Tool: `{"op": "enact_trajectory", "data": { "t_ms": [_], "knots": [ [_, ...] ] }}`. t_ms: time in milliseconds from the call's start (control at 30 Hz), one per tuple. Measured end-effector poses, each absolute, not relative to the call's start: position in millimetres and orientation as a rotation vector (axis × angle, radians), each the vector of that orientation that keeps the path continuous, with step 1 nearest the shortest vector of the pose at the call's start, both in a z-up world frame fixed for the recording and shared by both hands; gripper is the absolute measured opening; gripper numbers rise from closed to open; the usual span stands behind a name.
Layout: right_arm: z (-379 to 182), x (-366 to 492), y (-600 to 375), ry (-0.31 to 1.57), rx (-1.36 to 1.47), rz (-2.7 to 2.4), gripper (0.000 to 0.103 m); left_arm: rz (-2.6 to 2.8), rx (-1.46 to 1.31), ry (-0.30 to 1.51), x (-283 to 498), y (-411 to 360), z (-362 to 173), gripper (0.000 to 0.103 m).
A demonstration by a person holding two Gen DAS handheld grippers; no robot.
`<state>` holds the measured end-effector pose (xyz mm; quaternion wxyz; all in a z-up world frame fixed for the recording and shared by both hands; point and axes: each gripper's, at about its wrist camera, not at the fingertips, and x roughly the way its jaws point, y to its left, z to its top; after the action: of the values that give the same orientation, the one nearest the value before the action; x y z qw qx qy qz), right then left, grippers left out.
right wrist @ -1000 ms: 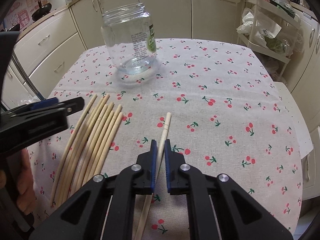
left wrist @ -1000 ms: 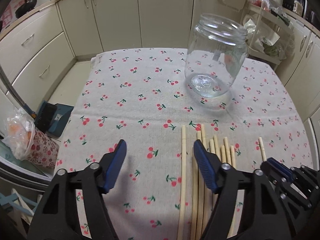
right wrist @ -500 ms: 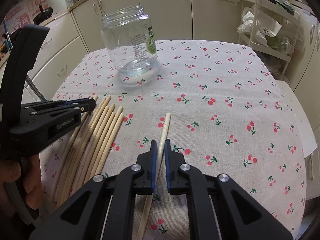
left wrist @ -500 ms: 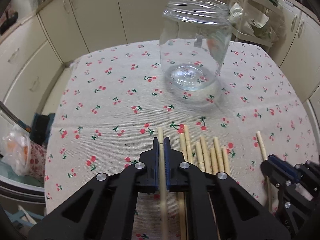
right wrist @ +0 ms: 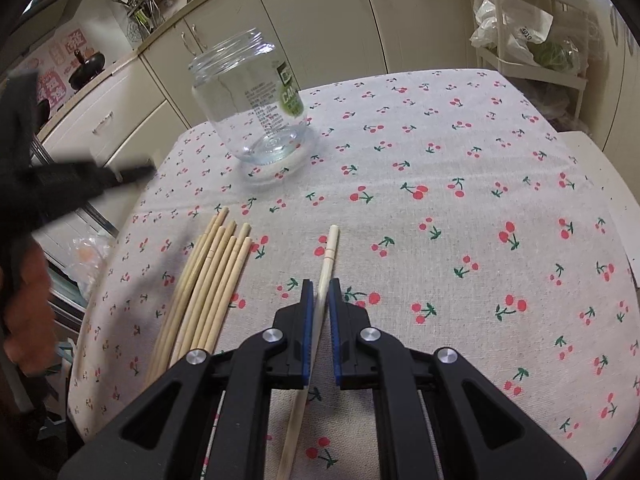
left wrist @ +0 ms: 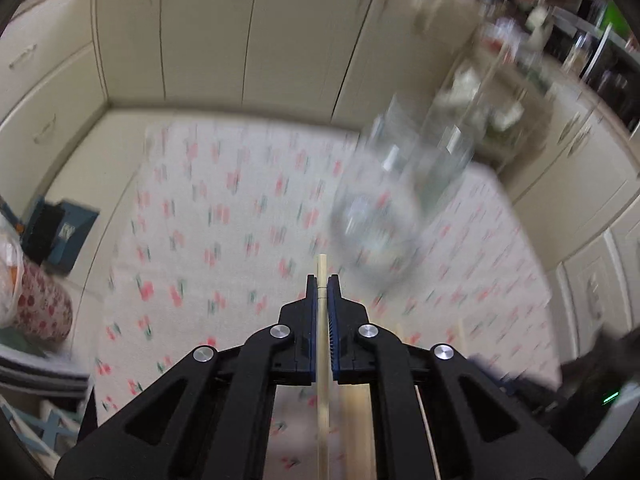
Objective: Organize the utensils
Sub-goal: 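Lift the stick with the left tool and carry it over the glass jar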
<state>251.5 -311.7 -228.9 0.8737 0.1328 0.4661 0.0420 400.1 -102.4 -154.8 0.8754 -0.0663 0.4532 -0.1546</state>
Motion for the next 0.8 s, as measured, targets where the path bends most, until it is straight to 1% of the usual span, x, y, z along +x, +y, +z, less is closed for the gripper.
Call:
{"op": "enact_trajectory", "data": {
  "t_ms": [133, 267, 333, 400, 633, 800],
  "knots": [
    [-229.4, 250.2, -312.6, 0.972, 0.287, 0.09, 0.009, -0.345, -0.23, 0.718, 407.6, -107.1, -97.0, 0.005],
    [-229.6, 250.5, -314.0, 0.972, 0.285, 0.091, 0.009, -0.341, -0.297, 0.541, 425.5, -117.3, -62.8, 0.005],
    [-229.8, 250.6, -314.5, 0.972, 0.285, 0.091, 0.009, -0.326, -0.322, 0.48, 436.7, -121.8, -51.7, 0.005],
    [-230.0, 250.5, -315.0, 0.972, 0.288, 0.092, 0.009, -0.296, -0.338, 0.409, 450.6, -128.2, -43.2, 0.005],
    [-229.0, 251.5, -311.1, 0.978, 0.254, 0.089, 0.009, -0.229, -0.36, 0.254, 473.3, -151.0, -23.6, 0.005],
    [-228.8, 251.9, -311.2, 0.984, 0.252, 0.093, 0.009, -0.208, -0.314, 0.221, 485.3, -168.4, -37.8, 0.005]
  ]
}}
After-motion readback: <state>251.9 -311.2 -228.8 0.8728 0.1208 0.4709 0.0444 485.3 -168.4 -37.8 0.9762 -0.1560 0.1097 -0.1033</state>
